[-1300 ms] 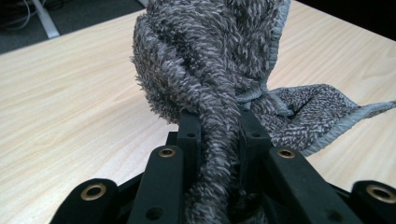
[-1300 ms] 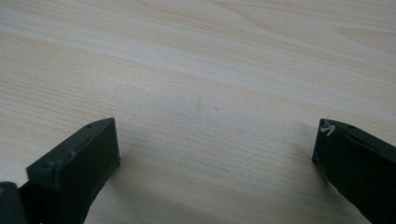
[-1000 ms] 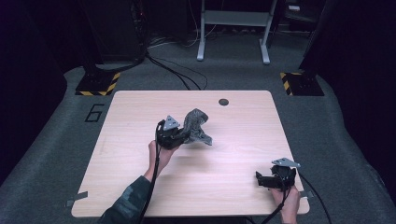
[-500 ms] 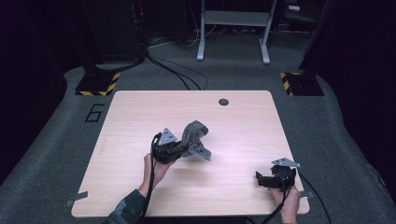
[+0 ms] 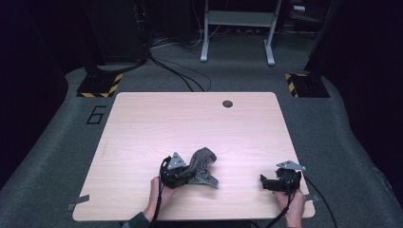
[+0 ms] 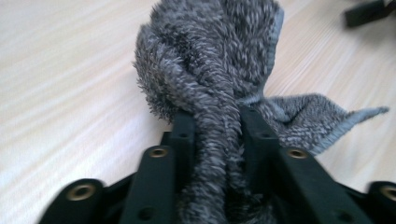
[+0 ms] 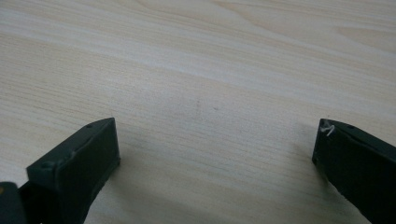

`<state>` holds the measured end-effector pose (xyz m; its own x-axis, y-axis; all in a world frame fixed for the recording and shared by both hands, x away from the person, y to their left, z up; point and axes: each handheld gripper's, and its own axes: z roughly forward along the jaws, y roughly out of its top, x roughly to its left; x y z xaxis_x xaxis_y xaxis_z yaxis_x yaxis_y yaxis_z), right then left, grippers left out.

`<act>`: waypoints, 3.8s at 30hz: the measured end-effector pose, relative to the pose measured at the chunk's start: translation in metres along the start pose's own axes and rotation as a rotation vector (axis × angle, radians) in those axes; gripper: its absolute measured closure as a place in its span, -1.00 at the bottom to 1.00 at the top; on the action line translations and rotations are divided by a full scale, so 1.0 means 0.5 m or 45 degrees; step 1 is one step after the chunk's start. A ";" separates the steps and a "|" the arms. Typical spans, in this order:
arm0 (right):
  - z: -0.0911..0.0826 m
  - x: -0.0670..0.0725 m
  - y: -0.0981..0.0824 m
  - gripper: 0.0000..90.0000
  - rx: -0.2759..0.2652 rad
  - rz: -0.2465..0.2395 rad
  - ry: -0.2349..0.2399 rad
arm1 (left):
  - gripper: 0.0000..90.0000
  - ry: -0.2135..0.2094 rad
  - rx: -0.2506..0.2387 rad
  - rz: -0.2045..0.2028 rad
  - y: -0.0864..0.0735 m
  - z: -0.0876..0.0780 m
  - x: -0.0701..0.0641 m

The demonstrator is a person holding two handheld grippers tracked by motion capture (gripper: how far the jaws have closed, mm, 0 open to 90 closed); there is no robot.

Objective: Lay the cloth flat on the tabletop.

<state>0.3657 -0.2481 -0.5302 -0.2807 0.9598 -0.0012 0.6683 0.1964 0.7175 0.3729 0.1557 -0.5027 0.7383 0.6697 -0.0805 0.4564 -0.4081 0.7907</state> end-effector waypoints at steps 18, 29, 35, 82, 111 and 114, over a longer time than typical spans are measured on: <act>-0.001 0.003 -0.001 -1.00 -0.001 0.010 -0.009 | -0.40 0.159 0.011 0.121 0.024 -0.055 -0.020; -0.006 0.013 0.000 -0.90 -0.008 -0.031 -0.039 | -0.05 0.078 0.155 0.219 0.041 0.001 -0.026; -0.025 0.092 0.021 -0.69 -0.082 -0.090 0.146 | 0.01 0.068 0.210 0.247 0.044 0.014 -0.028; -0.012 0.266 0.072 0.80 -0.038 -0.314 0.378 | 0.76 0.134 0.066 0.024 0.004 -0.062 0.066; 0.021 0.339 0.121 0.13 -0.021 -0.397 0.432 | -0.53 0.103 0.113 0.097 -0.007 -0.075 -0.002; 0.038 0.351 0.125 0.26 -0.004 -0.437 0.422 | -0.50 0.146 0.134 0.151 0.001 -0.052 -0.021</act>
<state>0.3712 -0.0634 -0.4987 -0.6898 0.7238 -0.0162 0.4968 0.4896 0.7166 0.3525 0.1646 -0.4860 0.7313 0.6769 0.0837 0.4237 -0.5470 0.7220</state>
